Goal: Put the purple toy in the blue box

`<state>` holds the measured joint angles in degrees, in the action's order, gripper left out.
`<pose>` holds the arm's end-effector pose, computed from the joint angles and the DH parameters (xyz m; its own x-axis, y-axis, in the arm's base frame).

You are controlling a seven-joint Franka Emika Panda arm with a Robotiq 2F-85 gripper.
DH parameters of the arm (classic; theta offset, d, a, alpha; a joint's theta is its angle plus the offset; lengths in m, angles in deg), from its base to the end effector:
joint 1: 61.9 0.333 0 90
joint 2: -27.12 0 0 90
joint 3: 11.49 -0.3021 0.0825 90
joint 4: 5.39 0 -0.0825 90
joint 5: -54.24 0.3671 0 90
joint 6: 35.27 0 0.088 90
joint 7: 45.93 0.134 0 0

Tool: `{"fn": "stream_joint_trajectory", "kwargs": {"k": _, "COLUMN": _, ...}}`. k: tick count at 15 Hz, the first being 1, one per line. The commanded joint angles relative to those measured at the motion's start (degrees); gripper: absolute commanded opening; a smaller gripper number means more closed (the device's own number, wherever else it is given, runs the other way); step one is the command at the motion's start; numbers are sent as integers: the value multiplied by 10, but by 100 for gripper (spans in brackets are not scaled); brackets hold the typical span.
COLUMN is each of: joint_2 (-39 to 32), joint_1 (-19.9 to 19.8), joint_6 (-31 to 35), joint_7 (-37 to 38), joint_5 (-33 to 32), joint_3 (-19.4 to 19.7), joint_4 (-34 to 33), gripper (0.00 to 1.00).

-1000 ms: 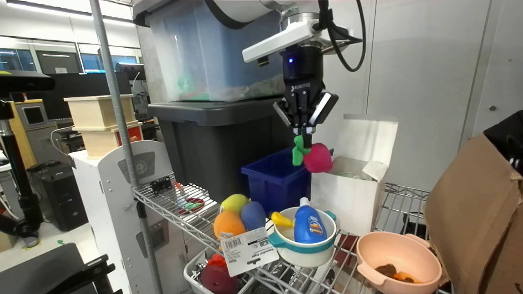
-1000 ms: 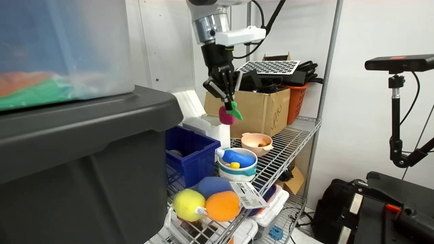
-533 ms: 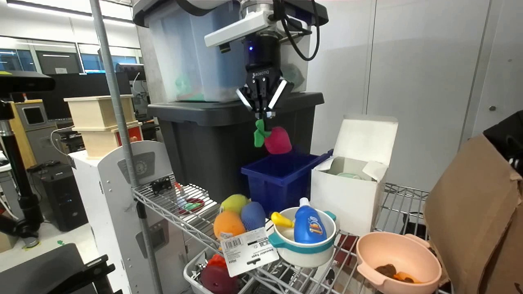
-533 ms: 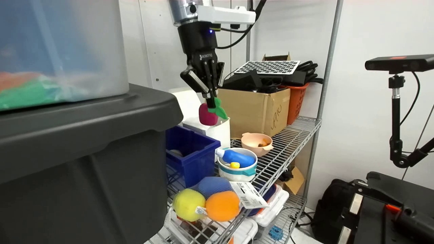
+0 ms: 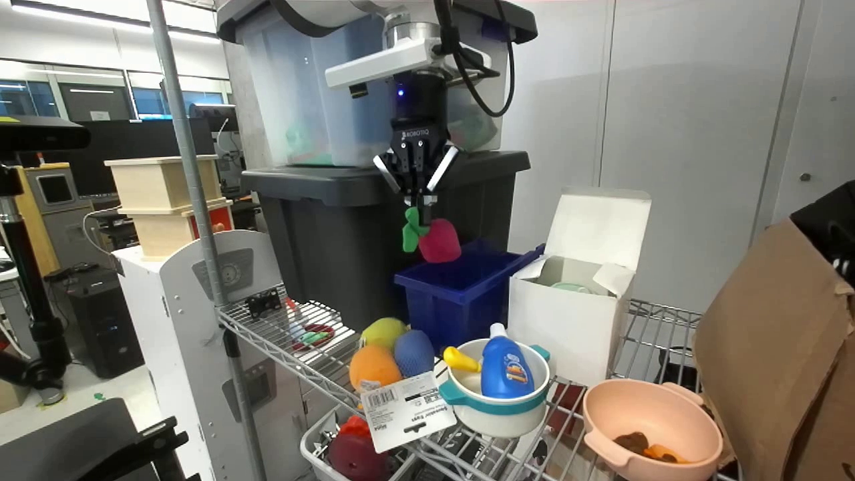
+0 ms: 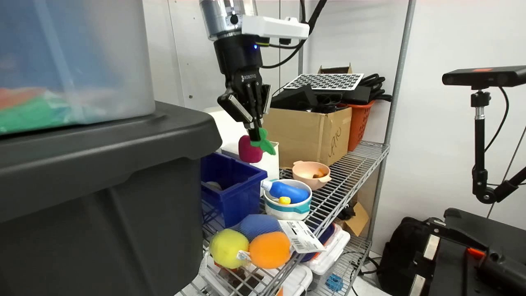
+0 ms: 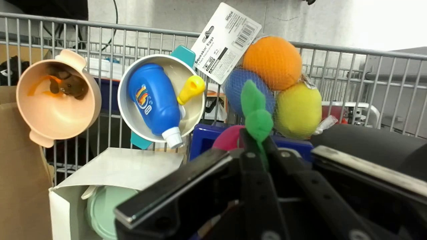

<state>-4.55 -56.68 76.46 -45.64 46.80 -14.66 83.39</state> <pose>0.6494 0.0797 0.2869 0.9713 0.1829 -0.1517 0.1970 -0.9768 0.0836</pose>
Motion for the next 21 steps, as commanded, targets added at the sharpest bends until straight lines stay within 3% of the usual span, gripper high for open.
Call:
{"fn": "stream_joint_trajectory", "kwargs": {"k": 1, "joint_2": 13, "joint_1": -11, "joint_6": 5, "joint_7": -15, "joint_5": 13, "joint_3": 3, "joint_4": 5, "gripper": 1}}
{"fn": "stream_joint_trajectory", "kwargs": {"k": 8, "joint_2": 11, "joint_1": -48, "joint_6": 3, "joint_7": -25, "joint_5": 23, "joint_3": 21, "joint_4": -15, "gripper": 1}}
{"fn": "stream_joint_trajectory", "kwargs": {"k": 13, "joint_2": 23, "joint_1": -48, "joint_6": 29, "joint_7": -29, "joint_5": 23, "joint_3": 16, "joint_4": 10, "gripper": 1}}
{"fn": "stream_joint_trajectory", "kwargs": {"k": 21, "joint_2": 21, "joint_1": -61, "joint_6": 36, "joint_7": -110, "joint_5": 101, "joint_3": -15, "joint_4": 18, "gripper": 1}}
